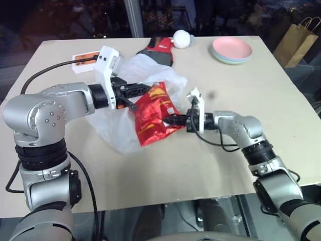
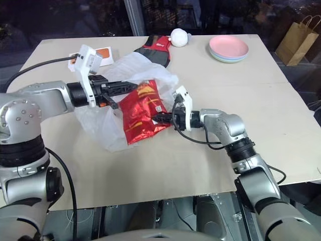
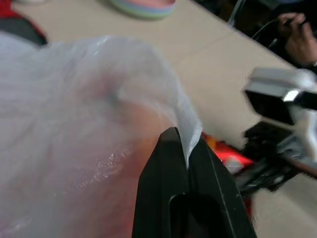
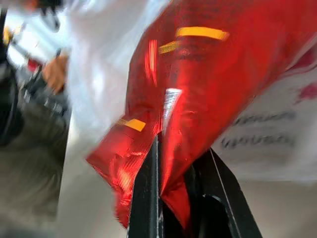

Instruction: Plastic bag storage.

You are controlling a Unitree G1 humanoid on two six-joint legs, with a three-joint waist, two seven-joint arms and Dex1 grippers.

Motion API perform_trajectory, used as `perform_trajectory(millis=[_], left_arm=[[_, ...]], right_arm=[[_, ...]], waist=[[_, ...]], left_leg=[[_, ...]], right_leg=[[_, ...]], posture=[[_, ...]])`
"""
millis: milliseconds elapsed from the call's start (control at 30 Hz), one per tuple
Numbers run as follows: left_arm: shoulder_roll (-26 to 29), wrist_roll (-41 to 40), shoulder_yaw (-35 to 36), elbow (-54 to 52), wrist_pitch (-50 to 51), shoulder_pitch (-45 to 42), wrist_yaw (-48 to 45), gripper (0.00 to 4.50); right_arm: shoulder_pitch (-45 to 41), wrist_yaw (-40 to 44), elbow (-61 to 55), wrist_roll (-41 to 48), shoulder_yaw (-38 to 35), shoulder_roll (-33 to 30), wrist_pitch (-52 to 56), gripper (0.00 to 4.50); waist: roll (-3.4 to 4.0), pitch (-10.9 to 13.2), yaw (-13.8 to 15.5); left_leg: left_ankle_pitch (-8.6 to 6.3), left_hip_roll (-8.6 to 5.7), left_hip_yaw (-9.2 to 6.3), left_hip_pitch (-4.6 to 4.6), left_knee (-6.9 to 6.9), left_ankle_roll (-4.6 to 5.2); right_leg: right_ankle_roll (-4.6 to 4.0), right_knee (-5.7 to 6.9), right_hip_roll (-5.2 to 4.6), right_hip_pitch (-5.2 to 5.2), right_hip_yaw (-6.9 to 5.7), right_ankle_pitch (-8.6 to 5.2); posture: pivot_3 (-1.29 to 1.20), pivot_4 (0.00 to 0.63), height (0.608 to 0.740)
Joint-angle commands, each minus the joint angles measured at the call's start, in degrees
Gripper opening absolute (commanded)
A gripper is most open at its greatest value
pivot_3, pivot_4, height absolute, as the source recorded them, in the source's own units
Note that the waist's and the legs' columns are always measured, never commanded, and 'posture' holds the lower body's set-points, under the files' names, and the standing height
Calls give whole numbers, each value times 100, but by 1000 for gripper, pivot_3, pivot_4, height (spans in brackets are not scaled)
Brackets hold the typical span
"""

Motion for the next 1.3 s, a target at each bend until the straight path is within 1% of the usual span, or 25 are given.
perform_trajectory(millis=[33,133,267,400,467,633,767,833,933,967,1000,1067,1133,1233,1267,1300], left_arm=[[172,156,-83,154,-428,-175,-180,0],[143,192,-150,236,-532,-192,-192,0],[130,-99,-131,8,-308,-82,-285,0],[255,-381,-57,-243,-91,87,-429,0],[286,-386,-62,-223,-103,89,-435,0],[428,-343,-170,-162,-220,89,-544,0],[396,-312,-215,-93,-269,39,-548,0],[162,-322,-225,-114,-253,-21,-361,0],[-193,-331,-155,-163,-182,-55,-5,0],[-271,-337,-118,-170,-157,-58,80,0],[-337,-342,-80,-171,-129,-65,162,0],[-443,-338,-38,-177,-102,-68,302,0],[-486,-345,-38,-192,-98,-54,369,0],[-554,-340,-19,-213,-133,-5,486,0],[-566,-332,-5,-204,-159,9,509,0],[-574,-322,14,-188,-182,22,532,0]], right_arm=[[150,506,-763,27,72,-279,163,32],[220,537,-974,-62,132,-328,188,32],[33,100,-406,-385,-21,97,-24,32],[-373,-612,484,-590,-541,596,-211,32],[-464,-704,659,-650,-711,634,-207,32],[-412,-553,590,-579,-993,467,27,32],[-478,-755,651,-576,-1153,556,179,32],[-587,-1259,590,-671,-1089,1071,188,32],[-676,-2244,645,-880,-1047,2182,-42,32],[-681,-2443,695,-982,-1046,2428,-148,32],[-689,-2589,767,-1084,-1054,2613,-239,32],[-761,-2792,1066,-1229,-989,2995,-570,32],[-852,-2950,1345,-1242,-980,3236,-824,32],[-830,-3034,1468,-1350,-814,3322,-1074,881],[-771,-3063,1383,-1445,-720,3240,-1161,1337],[-700,-3095,1261,-1531,-640,3124,-1216,1924]], waist=[[0,0,-9],[0,0,-32],[0,0,-66],[3,2,-57],[4,3,-36],[4,3,-26],[4,3,-52],[5,3,-61],[5,3,-98],[5,4,-124],[7,4,-138],[6,4,-70],[5,3,-28],[5,4,-30],[5,4,-44],[5,4,-51]], left_leg=[[0,-2,2,0,1,0],[0,-2,1,4,2,0],[0,4,1,12,3,0],[0,4,4,11,6,0],[0,2,5,9,7,0],[0,1,1,7,6,0],[0,1,1,8,6,0],[0,2,1,10,6,0],[0,5,3,13,5,0],[0,6,2,13,5,0],[0,6,2,11,4,0],[1,0,-1,0,5,-1],[1,-8,1,1,12,-1],[1,-15,0,5,12,-1],[1,-15,-1,5,12,-1],[1,-13,-4,5,11,-1]], right_leg=[[0,0,-3,1,1,0],[1,5,-2,1,1,0],[1,15,7,0,3,0],[1,16,6,0,7,1],[1,16,5,-1,8,1],[0,10,2,2,3,1],[0,13,4,1,3,1],[0,15,5,1,4,1],[0,23,7,-2,8,1],[0,27,8,-6,9,1],[-1,33,9,-11,10,1],[-1,36,3,-19,7,1],[0,27,-7,-7,6,3],[2,22,-14,0,5,3],[2,23,-13,-1,4,3],[1,26,-11,-3,2,3]], posture=[[0,150,740],[0,150,740],[0,150,740],[0,150,740],[0,150,740],[0,150,740],[0,150,740],[0,150,740],[0,150,740],[0,150,740],[0,150,740],[0,150,740],[0,150,740],[0,150,740],[0,150,740],[0,150,740]])
